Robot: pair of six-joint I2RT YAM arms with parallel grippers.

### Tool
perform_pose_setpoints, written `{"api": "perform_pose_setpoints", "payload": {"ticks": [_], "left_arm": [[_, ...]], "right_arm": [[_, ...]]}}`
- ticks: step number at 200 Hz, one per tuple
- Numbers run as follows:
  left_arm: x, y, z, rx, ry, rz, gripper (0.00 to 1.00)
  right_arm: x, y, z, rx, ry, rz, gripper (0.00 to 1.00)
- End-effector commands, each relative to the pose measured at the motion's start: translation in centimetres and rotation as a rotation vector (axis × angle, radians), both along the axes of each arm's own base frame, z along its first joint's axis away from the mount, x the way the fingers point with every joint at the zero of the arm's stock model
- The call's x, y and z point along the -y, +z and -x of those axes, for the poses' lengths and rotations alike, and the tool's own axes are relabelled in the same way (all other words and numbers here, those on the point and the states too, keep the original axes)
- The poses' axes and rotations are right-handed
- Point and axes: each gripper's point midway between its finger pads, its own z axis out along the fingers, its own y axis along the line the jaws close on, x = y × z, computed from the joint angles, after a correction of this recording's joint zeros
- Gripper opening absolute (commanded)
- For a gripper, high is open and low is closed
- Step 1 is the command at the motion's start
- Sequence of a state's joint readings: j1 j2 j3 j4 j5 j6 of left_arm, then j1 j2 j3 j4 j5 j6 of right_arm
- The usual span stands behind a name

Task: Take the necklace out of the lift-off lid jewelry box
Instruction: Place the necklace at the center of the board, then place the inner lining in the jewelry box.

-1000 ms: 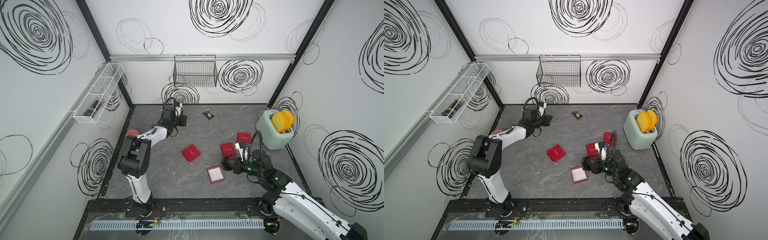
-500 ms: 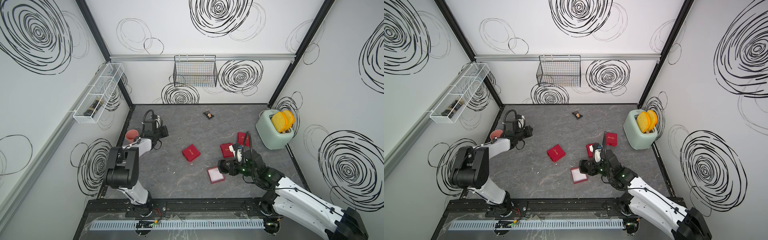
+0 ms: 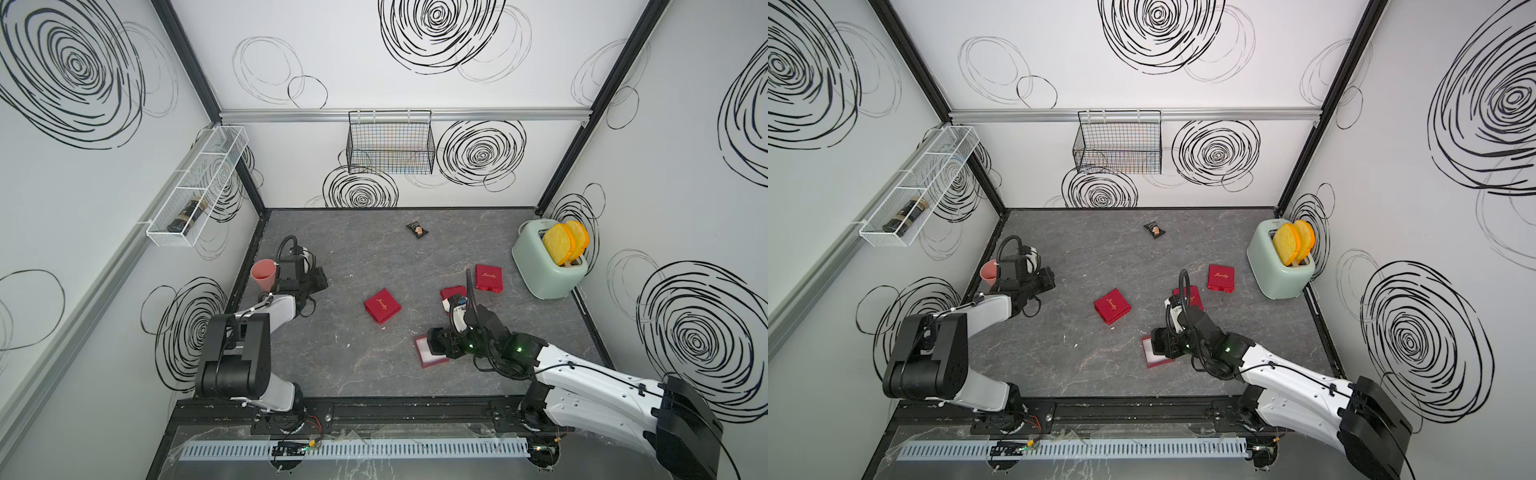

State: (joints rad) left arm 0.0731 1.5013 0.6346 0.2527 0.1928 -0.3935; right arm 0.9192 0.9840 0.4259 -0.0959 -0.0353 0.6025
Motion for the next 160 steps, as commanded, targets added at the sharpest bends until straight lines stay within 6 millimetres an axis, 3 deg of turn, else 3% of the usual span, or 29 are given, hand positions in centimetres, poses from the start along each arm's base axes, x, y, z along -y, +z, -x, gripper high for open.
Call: {"api": "perform_pose_setpoints", "payload": {"ticks": [1, 33, 56, 85, 113, 160], "left_arm": [[-1.5, 0.9, 0.0, 0.047, 0.067, 0.003, 0.15], [-2.7, 1.0, 1.0, 0.085, 0.115, 0.089, 0.25], [-2.3, 1.5, 1.4, 0.115, 0.089, 0.054, 0.37], [-0.9, 3.8, 2.0, 0.175, 0.052, -0.078, 0.65], [2.6, 6.7, 3.3, 0.301, -0.028, -0.074, 0.74], [12.8, 9.7, 7.0, 0.443, -0.336, -0.094, 0.79]], "right_arm": [[-0.5, 0.8, -0.9, 0.029, -0.053, 0.004, 0.04], [-0.9, 0.1, -0.7, 0.016, -0.057, 0.02, 0.03], [-1.3, -0.2, -0.8, 0.013, -0.059, 0.028, 0.03], [-2.1, -0.1, -1.0, 0.019, -0.058, 0.041, 0.02], [-2.3, -0.8, -1.3, 0.018, -0.063, 0.087, 0.02], [-2.4, -2.4, -1.6, 0.009, -0.064, 0.173, 0.01]]}}
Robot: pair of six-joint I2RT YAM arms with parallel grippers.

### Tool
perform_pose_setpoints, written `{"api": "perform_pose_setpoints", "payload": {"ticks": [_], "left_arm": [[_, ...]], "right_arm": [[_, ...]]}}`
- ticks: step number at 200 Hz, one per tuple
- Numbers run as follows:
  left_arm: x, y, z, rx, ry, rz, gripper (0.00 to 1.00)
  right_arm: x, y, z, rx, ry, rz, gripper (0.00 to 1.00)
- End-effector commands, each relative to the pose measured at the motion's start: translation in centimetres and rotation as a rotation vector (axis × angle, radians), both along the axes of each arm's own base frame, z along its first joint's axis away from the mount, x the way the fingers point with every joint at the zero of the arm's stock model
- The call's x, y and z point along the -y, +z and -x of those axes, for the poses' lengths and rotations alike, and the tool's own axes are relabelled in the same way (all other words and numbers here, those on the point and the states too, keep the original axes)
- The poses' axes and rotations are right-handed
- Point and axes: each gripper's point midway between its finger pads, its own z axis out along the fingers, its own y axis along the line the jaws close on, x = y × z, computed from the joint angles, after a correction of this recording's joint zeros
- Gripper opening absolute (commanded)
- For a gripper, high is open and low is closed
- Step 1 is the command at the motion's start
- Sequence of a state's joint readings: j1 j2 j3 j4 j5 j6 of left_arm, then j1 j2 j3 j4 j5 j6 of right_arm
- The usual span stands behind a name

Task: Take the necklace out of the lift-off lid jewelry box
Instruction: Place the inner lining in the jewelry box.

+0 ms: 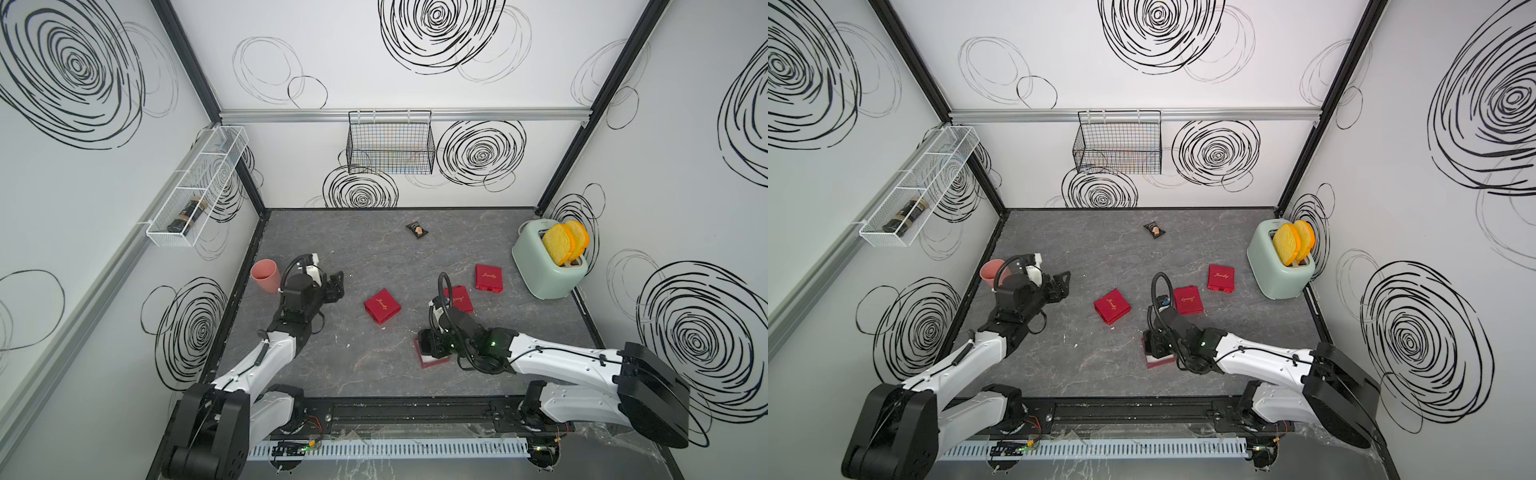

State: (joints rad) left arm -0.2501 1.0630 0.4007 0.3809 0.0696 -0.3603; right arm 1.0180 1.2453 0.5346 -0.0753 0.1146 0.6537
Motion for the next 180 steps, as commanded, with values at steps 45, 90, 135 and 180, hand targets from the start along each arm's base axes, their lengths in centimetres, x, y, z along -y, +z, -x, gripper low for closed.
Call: {"api": "perform_pose_setpoints", "payload": {"ticks": [45, 90, 135, 180], "left_arm": [[9.4, 0.4, 5.9, 0.131, -0.303, -0.078, 0.8], [13.3, -1.9, 10.0, 0.117, -0.469, -0.113, 0.8], [16.0, -3.4, 13.4, 0.113, -0.581, -0.122, 0.78], [17.9, -5.6, 15.7, 0.075, -0.625, -0.147, 0.72]], "right_arm": [[-0.2, 0.6, -0.5, 0.039, -0.009, 0.042, 0.01], [0.6, 0.0, -0.4, 0.061, 0.007, 0.084, 0.01], [0.7, -1.0, -0.3, 0.056, 0.006, 0.107, 0.01], [0.0, -0.9, 0.1, 0.048, 0.001, 0.079, 0.02]]}}
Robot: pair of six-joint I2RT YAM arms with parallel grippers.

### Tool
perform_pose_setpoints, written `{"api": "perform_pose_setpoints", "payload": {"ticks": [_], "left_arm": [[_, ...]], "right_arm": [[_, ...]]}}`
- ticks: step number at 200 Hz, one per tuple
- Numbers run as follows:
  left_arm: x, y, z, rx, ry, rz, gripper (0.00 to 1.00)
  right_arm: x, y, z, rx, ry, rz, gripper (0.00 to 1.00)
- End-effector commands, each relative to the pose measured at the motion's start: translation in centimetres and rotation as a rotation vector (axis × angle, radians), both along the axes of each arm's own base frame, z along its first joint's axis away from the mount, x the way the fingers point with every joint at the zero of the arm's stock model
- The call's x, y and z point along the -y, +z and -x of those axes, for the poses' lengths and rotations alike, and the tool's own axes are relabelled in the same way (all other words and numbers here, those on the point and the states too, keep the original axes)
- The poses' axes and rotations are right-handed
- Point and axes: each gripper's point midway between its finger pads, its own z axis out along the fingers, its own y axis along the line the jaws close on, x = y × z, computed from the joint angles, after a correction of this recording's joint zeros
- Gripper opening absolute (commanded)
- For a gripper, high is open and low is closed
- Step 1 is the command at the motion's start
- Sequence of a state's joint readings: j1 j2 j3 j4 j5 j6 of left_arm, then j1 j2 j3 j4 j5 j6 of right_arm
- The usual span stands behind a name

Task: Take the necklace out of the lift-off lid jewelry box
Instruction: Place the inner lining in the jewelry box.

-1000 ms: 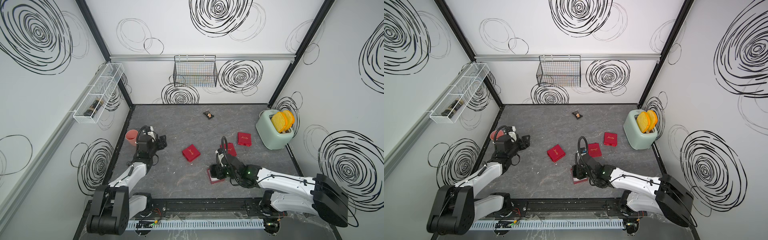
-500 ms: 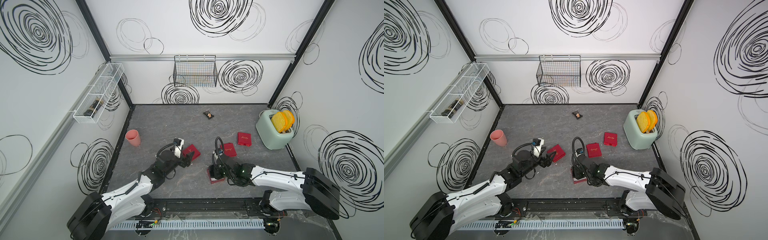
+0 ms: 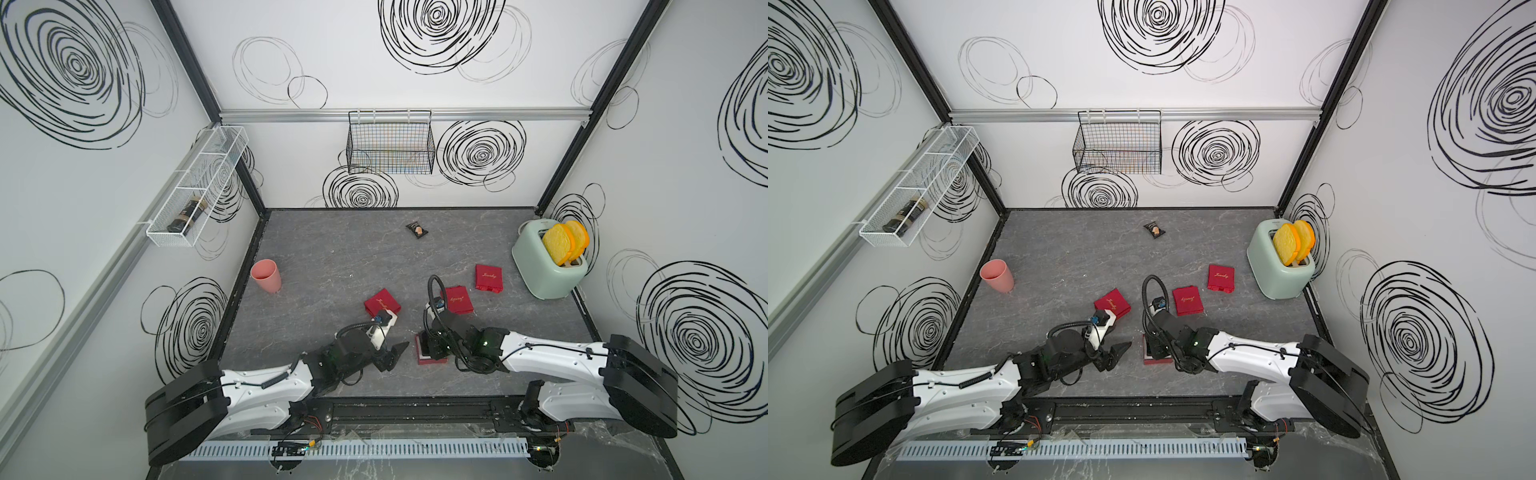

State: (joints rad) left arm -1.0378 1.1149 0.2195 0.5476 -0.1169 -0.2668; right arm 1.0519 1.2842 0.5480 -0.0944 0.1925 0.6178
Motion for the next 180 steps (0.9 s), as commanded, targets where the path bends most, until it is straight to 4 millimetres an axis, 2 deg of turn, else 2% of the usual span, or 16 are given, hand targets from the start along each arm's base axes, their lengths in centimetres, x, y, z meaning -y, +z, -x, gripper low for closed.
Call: {"api": "perform_pose_setpoints", "payload": {"ticks": [1, 27, 73, 119, 180], "left_arm": [[0.7, 0.2, 0.3, 0.026, 0.023, 0.032, 0.72], [1.4, -0.8, 1.1, 0.007, 0.026, 0.02, 0.69], [2.2, -1.3, 1.8, -0.006, 0.024, 0.028, 0.64], [2.1, -1.6, 1.7, -0.007, 0.036, 0.024, 0.62], [1.8, -2.4, 1.8, -0.025, 0.04, 0.015, 0.6]], "right_arm": [[-0.3, -0.1, 0.2, 0.003, -0.013, -0.009, 0.02], [-0.2, -0.6, 0.4, -0.005, -0.02, -0.001, 0.03], [0.5, -2.0, 0.7, -0.024, -0.032, 0.037, 0.04], [2.0, -3.1, 0.6, -0.008, -0.054, 0.108, 0.04], [1.8, -3.7, 0.9, -0.028, -0.035, 0.125, 0.11]]}}
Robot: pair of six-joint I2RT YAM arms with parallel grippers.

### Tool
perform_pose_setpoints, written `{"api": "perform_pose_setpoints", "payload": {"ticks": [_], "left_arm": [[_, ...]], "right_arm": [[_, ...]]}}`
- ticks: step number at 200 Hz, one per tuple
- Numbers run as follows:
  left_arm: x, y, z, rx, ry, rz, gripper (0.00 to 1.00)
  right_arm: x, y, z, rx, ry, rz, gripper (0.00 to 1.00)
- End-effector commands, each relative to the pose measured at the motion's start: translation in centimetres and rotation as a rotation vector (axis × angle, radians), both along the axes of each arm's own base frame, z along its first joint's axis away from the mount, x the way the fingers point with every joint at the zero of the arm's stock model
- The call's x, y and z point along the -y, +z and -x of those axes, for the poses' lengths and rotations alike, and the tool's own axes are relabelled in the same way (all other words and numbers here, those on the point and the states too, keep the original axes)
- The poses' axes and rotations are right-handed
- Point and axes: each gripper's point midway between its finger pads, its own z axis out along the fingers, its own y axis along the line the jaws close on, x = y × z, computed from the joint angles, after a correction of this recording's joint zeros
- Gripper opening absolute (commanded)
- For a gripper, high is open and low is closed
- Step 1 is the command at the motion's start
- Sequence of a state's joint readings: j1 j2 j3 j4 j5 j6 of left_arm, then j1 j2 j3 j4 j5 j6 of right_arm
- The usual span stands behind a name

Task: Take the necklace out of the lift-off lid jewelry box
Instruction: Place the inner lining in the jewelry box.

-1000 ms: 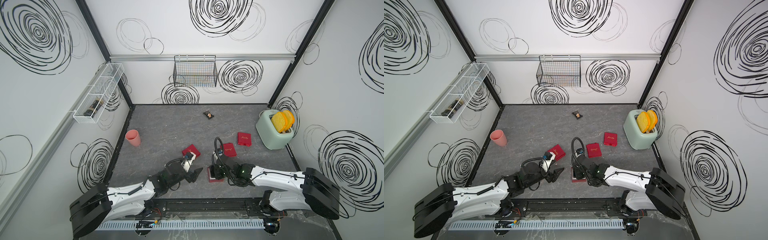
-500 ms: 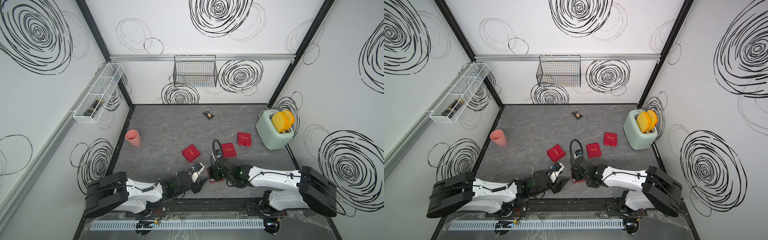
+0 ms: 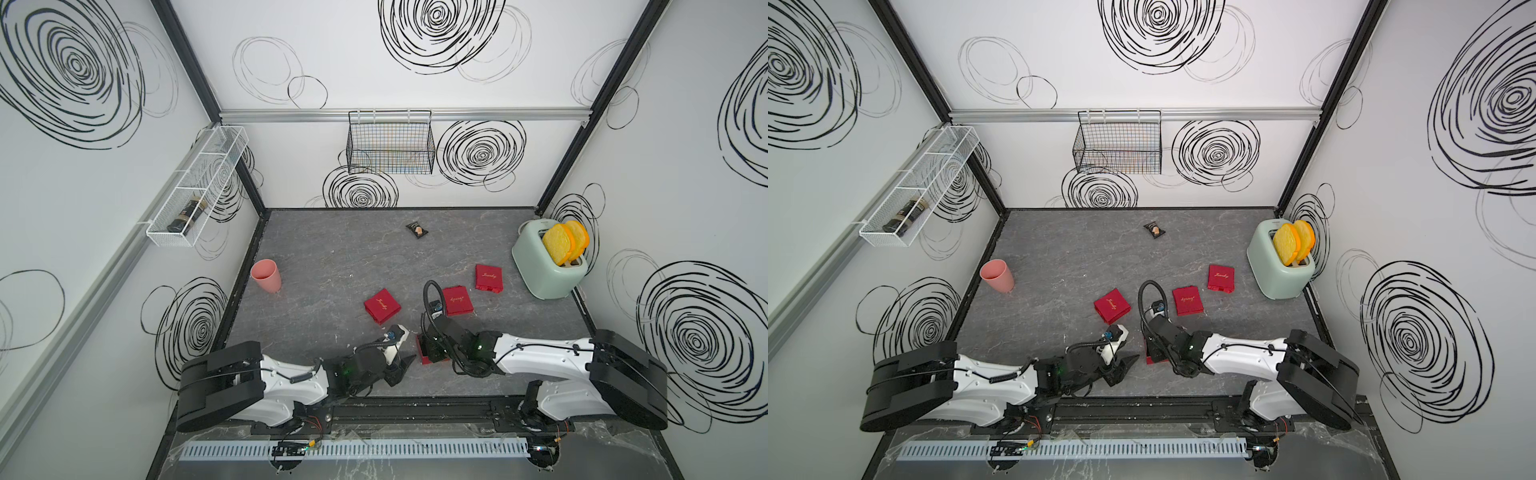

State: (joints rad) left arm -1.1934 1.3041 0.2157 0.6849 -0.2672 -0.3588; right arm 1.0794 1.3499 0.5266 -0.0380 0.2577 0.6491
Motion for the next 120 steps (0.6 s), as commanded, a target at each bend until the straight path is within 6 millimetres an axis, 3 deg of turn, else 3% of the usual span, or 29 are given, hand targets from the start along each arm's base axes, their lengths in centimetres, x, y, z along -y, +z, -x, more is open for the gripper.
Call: {"api": "perform_pose_setpoints", "payload": {"ticks": [1, 60, 120], "left_arm": [[0.0, 0.4, -0.2, 0.005, 0.022, 0.043, 0.6], [-0.4, 0.2, -0.2, 0.008, 0.034, 0.033, 0.6], [-0.6, -0.3, -0.2, 0.004, 0.043, 0.023, 0.61]], "right_arm": [[1.6, -2.0, 1.1, -0.049, 0.0, 0.088, 0.11], [1.0, 0.3, 1.4, -0.037, 0.018, 0.03, 0.34], [0.9, 2.8, 1.5, -0.016, 0.029, -0.025, 0.34]]}}
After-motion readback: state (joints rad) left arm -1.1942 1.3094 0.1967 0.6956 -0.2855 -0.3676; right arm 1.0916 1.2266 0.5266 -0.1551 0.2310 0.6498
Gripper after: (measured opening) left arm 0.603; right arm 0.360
